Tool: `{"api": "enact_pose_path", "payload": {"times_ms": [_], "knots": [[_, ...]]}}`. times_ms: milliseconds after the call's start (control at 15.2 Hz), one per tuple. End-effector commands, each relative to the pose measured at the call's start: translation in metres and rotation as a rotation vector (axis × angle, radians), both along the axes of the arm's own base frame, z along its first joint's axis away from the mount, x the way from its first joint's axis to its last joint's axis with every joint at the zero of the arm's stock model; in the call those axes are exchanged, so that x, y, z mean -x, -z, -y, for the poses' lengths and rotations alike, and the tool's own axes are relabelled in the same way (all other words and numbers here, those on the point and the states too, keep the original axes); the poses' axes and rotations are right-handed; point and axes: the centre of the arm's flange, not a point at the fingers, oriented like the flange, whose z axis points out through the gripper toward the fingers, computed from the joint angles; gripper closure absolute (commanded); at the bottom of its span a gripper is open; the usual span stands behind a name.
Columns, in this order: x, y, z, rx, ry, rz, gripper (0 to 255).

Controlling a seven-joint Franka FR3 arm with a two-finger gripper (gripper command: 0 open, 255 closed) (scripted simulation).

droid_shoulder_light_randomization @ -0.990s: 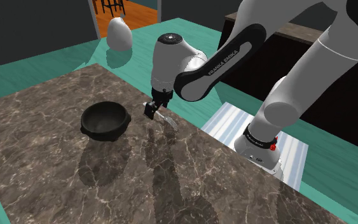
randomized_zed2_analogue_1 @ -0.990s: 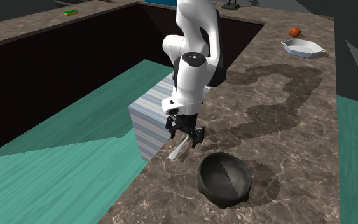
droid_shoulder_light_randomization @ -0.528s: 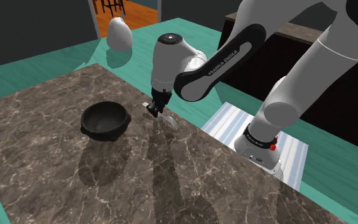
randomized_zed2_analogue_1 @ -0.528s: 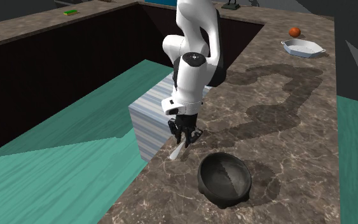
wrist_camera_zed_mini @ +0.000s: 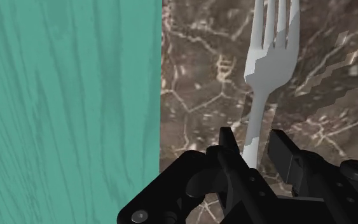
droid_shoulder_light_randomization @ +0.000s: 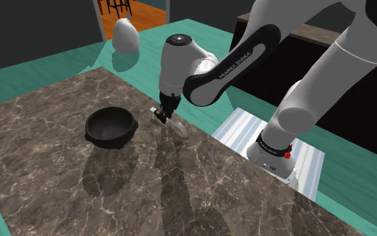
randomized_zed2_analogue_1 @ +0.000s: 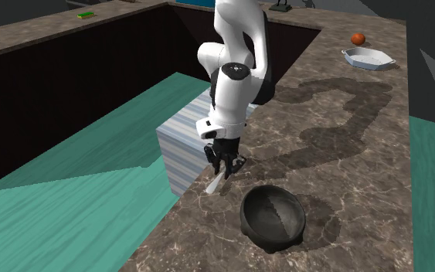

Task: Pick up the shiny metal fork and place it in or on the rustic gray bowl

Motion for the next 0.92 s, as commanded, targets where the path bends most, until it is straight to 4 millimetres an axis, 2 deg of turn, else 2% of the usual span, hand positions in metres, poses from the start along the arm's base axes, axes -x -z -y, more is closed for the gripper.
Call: {"api": "enact_pose_path", "payload": {"times_ms": [0,858], "knots": [[0.0,-0.008,0.0,0.0,0.0,0.0,255],[0.0,-0.077,0.0,0.0,0.0,0.0,255]]}}
